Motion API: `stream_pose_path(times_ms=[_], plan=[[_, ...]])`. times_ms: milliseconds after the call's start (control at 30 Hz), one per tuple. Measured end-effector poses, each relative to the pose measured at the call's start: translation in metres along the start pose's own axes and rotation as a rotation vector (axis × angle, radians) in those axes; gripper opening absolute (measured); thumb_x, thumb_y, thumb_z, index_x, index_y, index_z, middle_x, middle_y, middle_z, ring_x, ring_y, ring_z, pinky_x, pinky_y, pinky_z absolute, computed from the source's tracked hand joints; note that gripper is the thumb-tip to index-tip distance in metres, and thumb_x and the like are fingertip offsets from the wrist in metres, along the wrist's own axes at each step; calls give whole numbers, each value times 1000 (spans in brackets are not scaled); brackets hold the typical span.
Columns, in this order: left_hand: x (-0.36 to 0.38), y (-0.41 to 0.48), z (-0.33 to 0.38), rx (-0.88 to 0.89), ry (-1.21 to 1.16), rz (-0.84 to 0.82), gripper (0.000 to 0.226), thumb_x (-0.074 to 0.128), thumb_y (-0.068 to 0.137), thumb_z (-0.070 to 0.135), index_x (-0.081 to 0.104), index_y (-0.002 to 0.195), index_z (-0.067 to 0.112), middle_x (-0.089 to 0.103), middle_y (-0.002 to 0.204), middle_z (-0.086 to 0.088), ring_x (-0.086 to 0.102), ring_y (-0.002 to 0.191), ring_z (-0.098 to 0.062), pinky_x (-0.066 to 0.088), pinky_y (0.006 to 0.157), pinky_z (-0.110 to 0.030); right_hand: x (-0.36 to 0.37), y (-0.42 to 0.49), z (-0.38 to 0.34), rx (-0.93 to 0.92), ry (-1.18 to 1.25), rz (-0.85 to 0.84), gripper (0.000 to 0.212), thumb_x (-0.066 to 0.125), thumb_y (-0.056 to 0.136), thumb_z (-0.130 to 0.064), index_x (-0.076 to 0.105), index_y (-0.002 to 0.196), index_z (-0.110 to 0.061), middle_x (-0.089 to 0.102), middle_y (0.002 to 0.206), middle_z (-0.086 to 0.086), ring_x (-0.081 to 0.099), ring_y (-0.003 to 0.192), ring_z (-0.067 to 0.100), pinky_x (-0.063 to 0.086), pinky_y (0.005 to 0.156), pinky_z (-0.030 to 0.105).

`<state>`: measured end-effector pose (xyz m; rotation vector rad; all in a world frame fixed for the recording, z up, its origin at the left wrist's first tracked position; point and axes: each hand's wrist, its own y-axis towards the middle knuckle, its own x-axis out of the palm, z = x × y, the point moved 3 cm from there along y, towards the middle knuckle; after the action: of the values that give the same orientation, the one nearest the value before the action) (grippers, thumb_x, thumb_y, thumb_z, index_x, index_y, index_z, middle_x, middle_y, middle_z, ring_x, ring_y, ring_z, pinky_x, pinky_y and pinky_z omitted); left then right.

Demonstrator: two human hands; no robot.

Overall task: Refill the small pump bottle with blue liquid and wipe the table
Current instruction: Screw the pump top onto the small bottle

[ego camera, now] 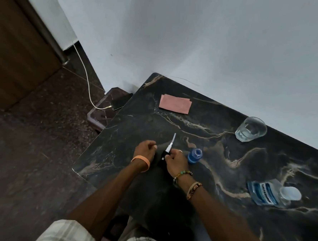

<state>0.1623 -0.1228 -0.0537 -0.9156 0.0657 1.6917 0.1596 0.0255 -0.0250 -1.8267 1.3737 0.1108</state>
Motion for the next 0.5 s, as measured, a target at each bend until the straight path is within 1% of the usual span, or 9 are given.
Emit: stream_pose_path(times_ms=[67, 133, 200, 267, 333, 400, 500], plan=[[5, 3, -1, -4, 15, -31, 28, 61, 92, 21, 67, 119, 12, 69, 117, -3, 63, 108, -16, 40, 91, -19, 5, 9, 2, 68, 62, 16, 14, 50, 94, -15, 58, 105, -13, 60, 95, 6, 57, 87, 17, 44, 70, 25], [12, 5, 1, 8, 9, -93, 27, 63, 91, 23, 69, 116, 14, 71, 112, -2, 65, 101, -15, 45, 92, -23, 9, 15, 1, 93, 102, 30, 23, 47, 94, -12, 62, 112, -10, 65, 103, 7, 61, 91, 19, 47, 73, 24], [17, 4, 2, 13, -22, -153, 24, 65, 89, 23, 71, 111, 15, 73, 105, -1, 67, 94, -14, 51, 91, -29, 11, 19, -1, 106, 120, 43, 29, 49, 93, -12, 63, 119, -8, 67, 111, 9, 63, 96, 21, 51, 81, 30], [19, 4, 3, -12, -85, -162, 23, 69, 86, 19, 72, 109, 14, 73, 100, -1, 67, 89, -14, 54, 86, -31, 13, 20, 0, 133, 164, 58, 29, 52, 93, -13, 63, 120, -9, 67, 110, 7, 63, 91, 18, 52, 77, 28], [17, 2, 2, -105, -269, -167, 25, 71, 84, 11, 70, 109, 10, 72, 94, -4, 68, 82, -15, 56, 74, -27, 13, 20, 0, 135, 235, 71, 29, 56, 93, -14, 62, 121, -11, 67, 112, 5, 62, 88, 13, 51, 74, 23], [11, 0, 4, -195, -489, -200, 21, 68, 85, 4, 68, 106, 8, 72, 93, -10, 69, 78, -16, 55, 65, -23, 12, 18, -6, 90, 278, 95, 30, 58, 92, -16, 61, 122, -14, 64, 116, 3, 60, 95, 12, 51, 80, 25], [-4, -3, 15, -234, -733, -278, 16, 65, 86, -1, 67, 99, 7, 72, 97, -15, 71, 85, -21, 57, 70, -29, 3, 10, -23, -13, 327, 160, 30, 61, 90, -16, 62, 120, -16, 63, 117, 2, 60, 103, 13, 52, 90, 31]])
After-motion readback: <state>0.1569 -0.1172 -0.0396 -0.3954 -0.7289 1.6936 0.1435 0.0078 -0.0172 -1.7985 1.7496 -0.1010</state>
